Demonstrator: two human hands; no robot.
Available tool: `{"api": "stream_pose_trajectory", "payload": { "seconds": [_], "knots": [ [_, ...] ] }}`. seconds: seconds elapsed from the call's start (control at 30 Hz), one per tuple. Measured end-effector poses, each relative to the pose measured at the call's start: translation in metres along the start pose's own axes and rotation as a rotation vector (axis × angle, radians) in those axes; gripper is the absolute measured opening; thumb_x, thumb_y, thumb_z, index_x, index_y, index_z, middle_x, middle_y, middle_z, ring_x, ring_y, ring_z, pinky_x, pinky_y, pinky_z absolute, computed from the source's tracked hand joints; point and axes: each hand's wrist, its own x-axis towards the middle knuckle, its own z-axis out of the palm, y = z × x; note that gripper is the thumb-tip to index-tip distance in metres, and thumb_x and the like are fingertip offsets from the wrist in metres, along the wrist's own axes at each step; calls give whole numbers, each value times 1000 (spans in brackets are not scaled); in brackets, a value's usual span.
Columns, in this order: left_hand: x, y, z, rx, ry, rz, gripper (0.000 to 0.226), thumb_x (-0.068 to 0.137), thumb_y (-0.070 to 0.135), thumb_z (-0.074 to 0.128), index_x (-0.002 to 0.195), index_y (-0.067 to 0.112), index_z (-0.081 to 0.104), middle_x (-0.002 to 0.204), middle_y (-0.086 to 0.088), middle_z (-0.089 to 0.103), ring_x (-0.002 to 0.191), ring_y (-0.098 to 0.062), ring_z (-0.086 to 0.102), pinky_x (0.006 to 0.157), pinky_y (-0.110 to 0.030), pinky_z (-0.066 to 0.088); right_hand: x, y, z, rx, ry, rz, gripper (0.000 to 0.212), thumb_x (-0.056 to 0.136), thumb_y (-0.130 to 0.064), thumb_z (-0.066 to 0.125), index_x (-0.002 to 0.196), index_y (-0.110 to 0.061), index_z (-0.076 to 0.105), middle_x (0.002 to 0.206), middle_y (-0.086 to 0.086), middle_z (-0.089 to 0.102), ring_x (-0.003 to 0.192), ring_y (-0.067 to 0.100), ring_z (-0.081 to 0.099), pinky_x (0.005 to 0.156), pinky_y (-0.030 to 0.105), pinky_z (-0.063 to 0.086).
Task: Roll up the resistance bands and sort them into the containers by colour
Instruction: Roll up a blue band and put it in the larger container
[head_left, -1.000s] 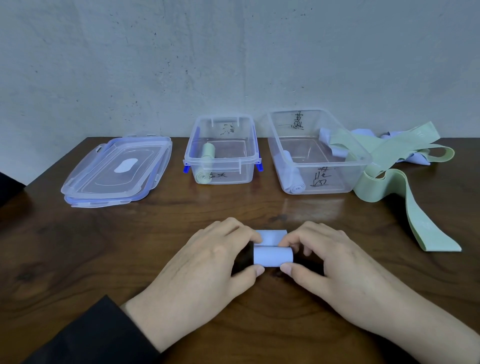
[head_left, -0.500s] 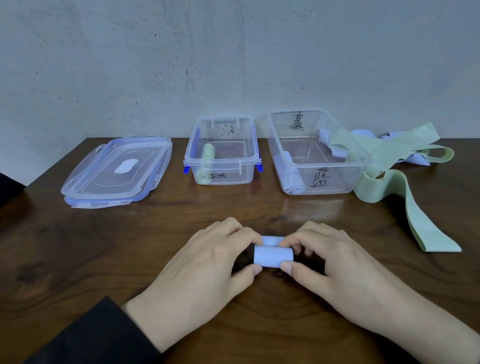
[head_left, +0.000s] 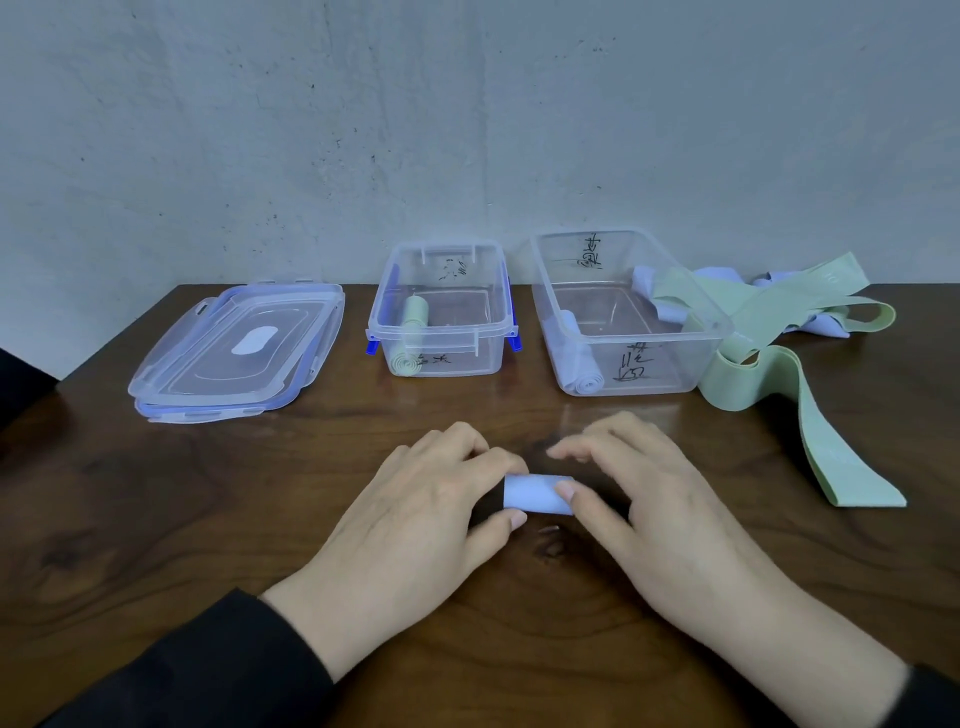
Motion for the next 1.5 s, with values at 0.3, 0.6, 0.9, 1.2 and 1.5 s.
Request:
{"api": "stream_pose_trajectory", "payload": {
  "seconds": [0.3,0.6,0.9,1.2,1.5],
  "knots": [
    [18,2,10,7,41,-40,35,88,52,55,121,38,53,105,21,46,94,-3,45,83,-31,43,13,10,1,-82,-104,-42,38,86,-54,57,118,-35,64,102,-22,54,97,2,48,89,38,45],
    [28,20,4,-429,180,-165,40,85,28,73,120,39,56,97,20,57,92,-4,53,75,-9,41,14,19,-10,273,-82,110,21,88,-40,66,108,-41,61,102,-20,62,100,-1,57,83,19,48],
    [43,37,9,-764,223,-239,40,81,21,77,111,40,61,92,10,65,75,-8,57,74,-27,52,18,31,-30,607,-121,216,19,89,-26,70,107,-31,72,96,-8,73,91,9,67,84,25,55],
    [70,40,18,-731,329,-141,44,79,33,77,120,37,61,110,17,64,107,-9,58,90,-25,47,22,46,-45,982,-141,355,25,77,-27,73,96,-12,77,88,11,68,80,23,52,72,34,43],
    [111,44,32,-810,327,-395,56,100,49,35,152,32,25,154,22,27,138,11,20,114,-17,18,112,54,-106,500,145,411,24,75,-37,75,85,-15,75,80,12,68,70,18,53,68,36,40]
  ]
}}
